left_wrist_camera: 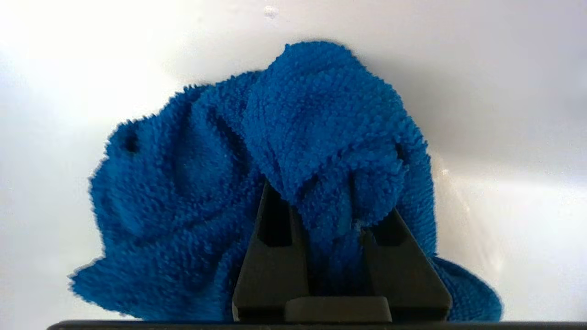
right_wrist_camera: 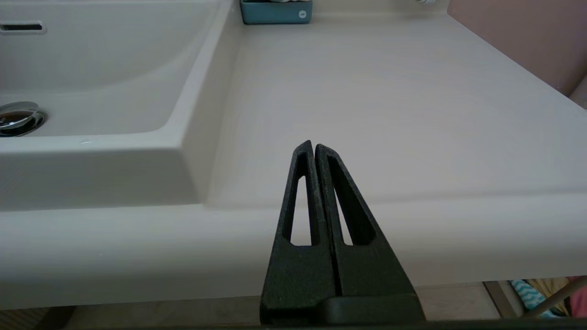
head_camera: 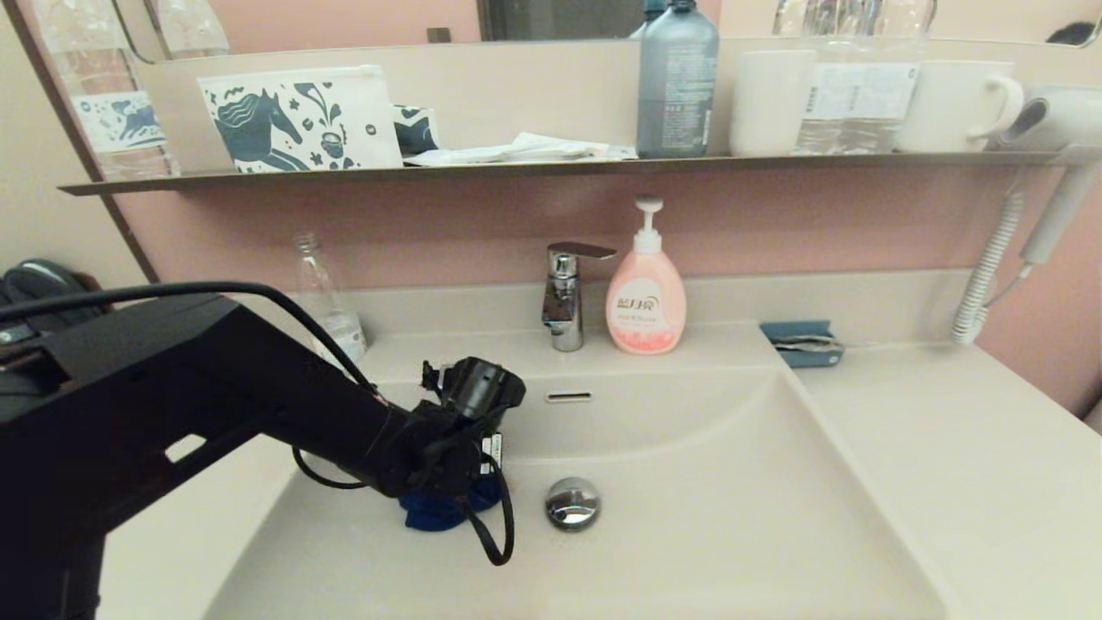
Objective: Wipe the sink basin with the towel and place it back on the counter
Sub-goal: Wipe the sink
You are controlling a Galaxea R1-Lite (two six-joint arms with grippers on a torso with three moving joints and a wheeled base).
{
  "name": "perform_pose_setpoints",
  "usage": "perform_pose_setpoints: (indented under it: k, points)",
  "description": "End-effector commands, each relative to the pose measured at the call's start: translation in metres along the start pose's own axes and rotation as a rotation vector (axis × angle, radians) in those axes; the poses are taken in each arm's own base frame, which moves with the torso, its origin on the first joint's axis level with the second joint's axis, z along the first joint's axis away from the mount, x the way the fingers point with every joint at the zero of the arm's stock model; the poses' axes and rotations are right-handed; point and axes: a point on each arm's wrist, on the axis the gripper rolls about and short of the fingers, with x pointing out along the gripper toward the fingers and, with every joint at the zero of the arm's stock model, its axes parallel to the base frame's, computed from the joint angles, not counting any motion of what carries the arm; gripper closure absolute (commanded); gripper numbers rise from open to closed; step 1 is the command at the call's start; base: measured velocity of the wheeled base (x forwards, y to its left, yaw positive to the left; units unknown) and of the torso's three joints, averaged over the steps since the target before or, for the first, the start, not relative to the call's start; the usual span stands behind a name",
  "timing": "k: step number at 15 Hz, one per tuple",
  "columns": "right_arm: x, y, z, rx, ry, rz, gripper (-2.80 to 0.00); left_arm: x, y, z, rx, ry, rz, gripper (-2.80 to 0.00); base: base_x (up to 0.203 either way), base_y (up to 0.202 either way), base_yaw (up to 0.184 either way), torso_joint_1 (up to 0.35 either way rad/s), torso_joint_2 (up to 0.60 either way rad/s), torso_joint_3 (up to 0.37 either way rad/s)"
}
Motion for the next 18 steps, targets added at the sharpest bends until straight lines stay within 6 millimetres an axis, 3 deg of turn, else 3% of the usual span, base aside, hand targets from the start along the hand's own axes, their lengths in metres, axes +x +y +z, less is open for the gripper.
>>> perform_pose_setpoints:
  k: [1, 6, 15, 18]
  points:
    - [0.000, 0.000, 0.000, 0.000, 0.001, 0.000, 0.00, -0.012, -0.017, -0.003, -0.018, -0.023, -0.054, 0.00, 0.000, 0.000, 0.000, 0.000, 0.00, 0.000]
    - [0.000, 0.000, 0.000, 0.000, 0.001, 0.000, 0.00, -0.033, -0.063, -0.022, -0.001, -0.035, -0.145, 0.00, 0.000, 0.000, 0.000, 0.000, 0.00, 0.000]
    - [0.000, 0.000, 0.000, 0.000, 0.001, 0.000, 0.00, -0.065, -0.123, 0.005, -0.066, -0.059, -0.242, 0.00, 0.000, 0.000, 0.000, 0.000, 0.00, 0.000]
    - [0.000, 0.000, 0.000, 0.000, 0.001, 0.000, 0.00, -0.075, -0.141, 0.007, -0.070, -0.042, -0.259, 0.00, 0.000, 0.000, 0.000, 0.000, 0.00, 0.000]
